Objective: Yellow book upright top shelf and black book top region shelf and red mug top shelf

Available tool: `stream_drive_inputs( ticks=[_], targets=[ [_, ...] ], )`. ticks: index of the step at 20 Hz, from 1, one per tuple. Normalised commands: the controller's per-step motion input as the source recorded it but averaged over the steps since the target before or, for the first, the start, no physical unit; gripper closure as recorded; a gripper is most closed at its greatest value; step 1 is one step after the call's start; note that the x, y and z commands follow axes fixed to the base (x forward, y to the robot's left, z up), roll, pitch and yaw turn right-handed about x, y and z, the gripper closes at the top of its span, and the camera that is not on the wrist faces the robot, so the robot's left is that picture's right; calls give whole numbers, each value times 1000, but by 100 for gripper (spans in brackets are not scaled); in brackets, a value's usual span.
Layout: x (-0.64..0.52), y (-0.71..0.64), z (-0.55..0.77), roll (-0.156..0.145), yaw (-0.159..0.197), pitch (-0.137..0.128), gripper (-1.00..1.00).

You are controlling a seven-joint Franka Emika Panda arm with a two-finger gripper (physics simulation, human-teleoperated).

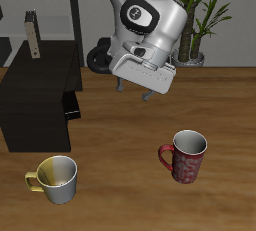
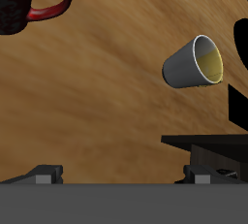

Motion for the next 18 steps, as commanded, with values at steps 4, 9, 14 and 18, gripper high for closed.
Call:
stream_drive_inputs(
  ticks=[4, 9, 14, 18],
  targets=[
    [-191, 295, 356, 337, -113, -82, -100],
    [-261, 0, 426, 253, -170, -30, -100],
    [-76, -70, 323, 80, -33, 7, -100],
    [125, 288, 315, 12, -24, -11, -100]
  ],
)
